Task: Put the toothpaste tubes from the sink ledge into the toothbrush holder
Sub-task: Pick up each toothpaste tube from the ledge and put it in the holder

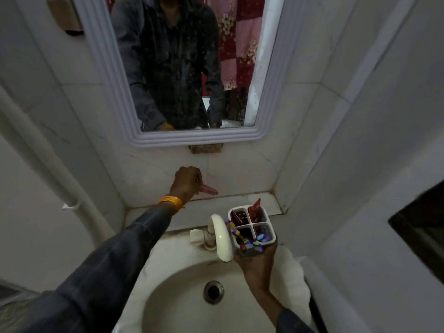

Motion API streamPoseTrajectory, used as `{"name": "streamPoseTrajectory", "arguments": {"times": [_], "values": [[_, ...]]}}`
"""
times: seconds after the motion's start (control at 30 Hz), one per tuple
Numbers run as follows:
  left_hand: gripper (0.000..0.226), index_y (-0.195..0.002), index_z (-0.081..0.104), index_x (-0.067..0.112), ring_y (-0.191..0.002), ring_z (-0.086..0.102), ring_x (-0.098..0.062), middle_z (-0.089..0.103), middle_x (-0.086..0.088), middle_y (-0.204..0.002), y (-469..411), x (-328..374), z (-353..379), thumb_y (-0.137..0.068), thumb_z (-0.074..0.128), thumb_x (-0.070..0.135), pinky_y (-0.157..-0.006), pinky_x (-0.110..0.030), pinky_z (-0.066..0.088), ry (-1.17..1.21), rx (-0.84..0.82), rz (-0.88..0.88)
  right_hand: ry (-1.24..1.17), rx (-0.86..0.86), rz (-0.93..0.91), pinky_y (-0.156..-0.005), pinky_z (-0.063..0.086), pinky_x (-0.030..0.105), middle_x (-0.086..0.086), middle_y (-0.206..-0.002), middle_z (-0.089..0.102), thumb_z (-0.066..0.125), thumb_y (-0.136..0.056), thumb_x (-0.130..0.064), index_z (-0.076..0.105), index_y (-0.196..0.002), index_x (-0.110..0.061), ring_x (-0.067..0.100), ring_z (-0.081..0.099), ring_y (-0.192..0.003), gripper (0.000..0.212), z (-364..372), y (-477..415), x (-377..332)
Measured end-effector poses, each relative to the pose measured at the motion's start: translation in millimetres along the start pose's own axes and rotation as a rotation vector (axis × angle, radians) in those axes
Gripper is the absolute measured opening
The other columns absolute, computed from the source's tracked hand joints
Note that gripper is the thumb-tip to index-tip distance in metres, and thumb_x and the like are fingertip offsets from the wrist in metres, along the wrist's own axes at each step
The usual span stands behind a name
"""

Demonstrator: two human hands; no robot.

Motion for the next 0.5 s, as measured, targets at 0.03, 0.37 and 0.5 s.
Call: {"name": "streamPoseTrajectory", "arguments": {"times": [0.03, 0.37, 0.5], "values": [[0.022, -0.085, 0.072, 0.003, -0.074, 0.069, -0.022, 0.074, -0.012, -0.081, 1.0, 0.9, 4.3, -0.073, 0.084, 0.018, -0.080, -0.033, 0.059, -0.027, -0.011, -0.003, 0.011, -0.011, -0.008, -0.114, 0.058, 0.067, -0.005, -0.152, 0.065, 0.106, -0.052, 0.003, 0.042, -0.158, -0.018, 0.015, 0.070, -0.138, 0.126, 0.0, -0.2, -0.9], [0.006, -0.087, 0.075, 0.005, -0.058, 0.071, -0.011, 0.077, -0.007, -0.074, 20.0, 119.5, -30.8, -0.083, 0.071, 0.006, -0.063, -0.024, 0.061, 0.096, -0.011, 0.459, 0.103, -0.037, -0.023, -0.109, 0.064, 0.050, 0.015, -0.158, 0.059, 0.103, -0.056, 0.009, 0.035, -0.164, -0.008, 0.034, 0.068, -0.141, 0.128, 1.9, -4.9, -6.0], [0.005, -0.084, 0.076, 0.007, -0.056, 0.069, -0.005, 0.073, 0.001, -0.068, 43.7, 169.9, -0.4, -0.081, 0.073, 0.005, -0.061, -0.010, 0.055, 0.020, -0.140, 0.608, 0.071, -0.084, -0.003, -0.102, 0.065, 0.024, 0.017, -0.159, 0.055, 0.101, -0.063, 0.018, 0.025, -0.171, -0.010, 0.033, 0.066, -0.140, 0.135, 7.3, -3.2, -9.3]]}}
Point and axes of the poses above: each hand's wrist, its own y-axis away from the middle knuckle, its own z-axis out of the palm, x = y × z, the point moved 9 cm from there along -y, towards the middle knuckle
